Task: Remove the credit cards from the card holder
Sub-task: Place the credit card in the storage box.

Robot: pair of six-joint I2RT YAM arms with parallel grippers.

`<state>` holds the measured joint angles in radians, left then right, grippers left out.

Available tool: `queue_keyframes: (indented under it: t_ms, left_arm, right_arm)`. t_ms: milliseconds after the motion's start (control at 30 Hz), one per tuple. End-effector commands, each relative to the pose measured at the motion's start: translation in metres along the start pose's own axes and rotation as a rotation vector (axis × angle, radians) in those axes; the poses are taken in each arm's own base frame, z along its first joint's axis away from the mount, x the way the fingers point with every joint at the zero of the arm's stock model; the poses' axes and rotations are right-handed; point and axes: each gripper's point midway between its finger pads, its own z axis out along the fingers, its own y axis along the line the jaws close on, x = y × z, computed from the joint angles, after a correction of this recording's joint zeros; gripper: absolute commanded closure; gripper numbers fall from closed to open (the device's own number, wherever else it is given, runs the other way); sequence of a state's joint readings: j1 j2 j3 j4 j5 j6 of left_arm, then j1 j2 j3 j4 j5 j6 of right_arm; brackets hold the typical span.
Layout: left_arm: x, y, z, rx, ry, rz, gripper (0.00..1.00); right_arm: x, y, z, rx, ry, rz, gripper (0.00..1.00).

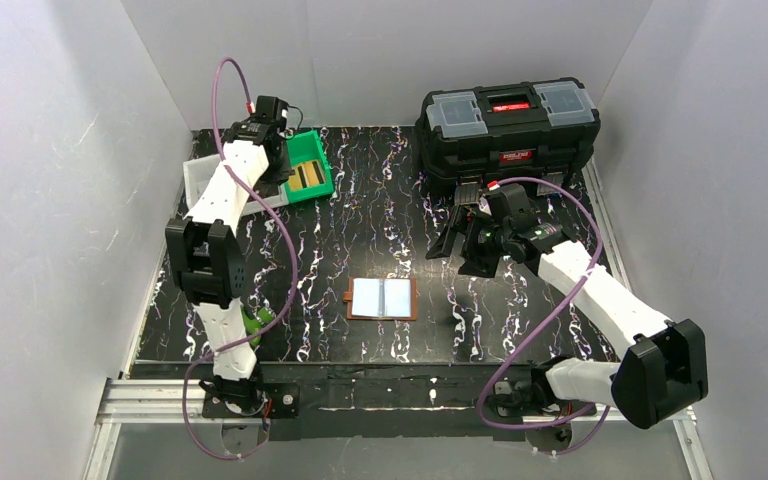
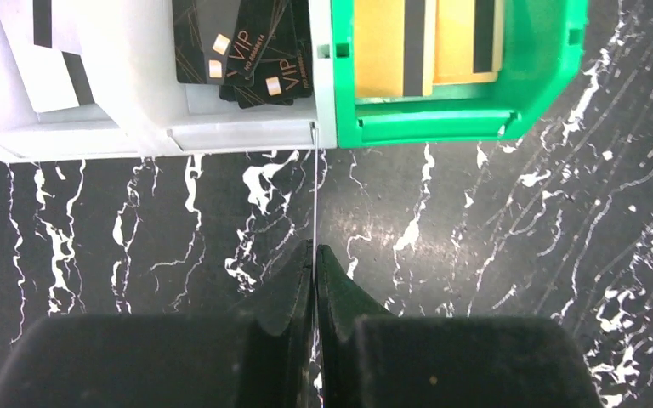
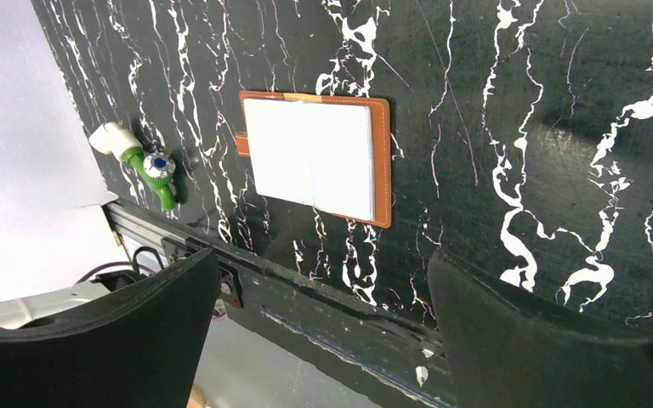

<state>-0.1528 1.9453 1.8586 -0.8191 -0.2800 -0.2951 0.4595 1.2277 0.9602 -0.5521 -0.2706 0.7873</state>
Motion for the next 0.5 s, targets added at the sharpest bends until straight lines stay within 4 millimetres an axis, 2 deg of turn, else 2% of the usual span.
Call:
queue_keyframes:
  t_ms: [0,300,467]
  left_arm:
    - [-0.018,0.023,0.001,-0.077,-0.031,0.024,1.00]
    - [-0.062,0.042,0.043,-0.263,-0.099,0.097,1.00]
    - [-0.067,0.049,0.066,-0.298,-0.077,0.104,1.00]
  right_arm:
    - [-0.010,0.011,-0.011,-0.039,-0.059,-0.014,0.02]
    - [-0.005,0.010,-0.017,-0.047,-0.059,-0.011,0.02]
    - [-0.002,0.008,-0.019,-0.045,-0.062,-0.004,0.01]
